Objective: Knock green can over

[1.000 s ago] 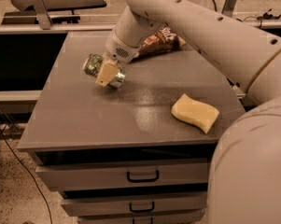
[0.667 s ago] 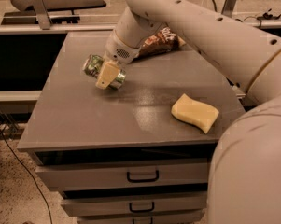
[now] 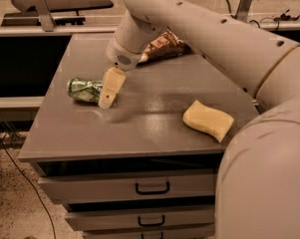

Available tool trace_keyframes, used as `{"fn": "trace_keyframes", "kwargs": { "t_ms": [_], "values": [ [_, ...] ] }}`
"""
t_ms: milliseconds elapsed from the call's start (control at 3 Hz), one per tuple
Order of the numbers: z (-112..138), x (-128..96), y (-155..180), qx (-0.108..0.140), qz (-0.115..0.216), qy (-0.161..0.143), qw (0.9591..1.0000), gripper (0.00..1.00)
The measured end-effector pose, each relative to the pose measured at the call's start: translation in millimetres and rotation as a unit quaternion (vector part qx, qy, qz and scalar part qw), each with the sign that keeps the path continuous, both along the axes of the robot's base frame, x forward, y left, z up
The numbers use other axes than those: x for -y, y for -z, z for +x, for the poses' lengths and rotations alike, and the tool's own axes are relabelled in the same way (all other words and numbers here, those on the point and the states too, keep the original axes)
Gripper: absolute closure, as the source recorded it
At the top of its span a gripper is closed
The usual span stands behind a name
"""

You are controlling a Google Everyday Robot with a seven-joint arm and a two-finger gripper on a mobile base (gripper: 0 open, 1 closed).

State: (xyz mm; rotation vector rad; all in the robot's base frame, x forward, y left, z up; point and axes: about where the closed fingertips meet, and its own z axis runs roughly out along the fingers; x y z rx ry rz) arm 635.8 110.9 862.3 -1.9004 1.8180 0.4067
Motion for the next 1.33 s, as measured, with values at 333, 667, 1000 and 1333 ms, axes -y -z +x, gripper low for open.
{"fn": "trace_keyframes", "kwargs": {
  "t_ms": [333, 667, 1000, 1333],
  "values": [
    [-1.0, 0.1, -1.0, 0.0, 0.001, -0.002, 1.0, 0.0],
    [-1.7, 34.4, -18.3, -0.003, 0.084, 0.014, 0.9963, 0.0],
    [-2.1, 96.6, -43.5, 0.015, 0.17, 0.023, 0.9851, 0.0],
    [-1.3, 162.1, -65.9, 0.034, 0.219, 0.053, 0.9736, 0.0]
  ]
}}
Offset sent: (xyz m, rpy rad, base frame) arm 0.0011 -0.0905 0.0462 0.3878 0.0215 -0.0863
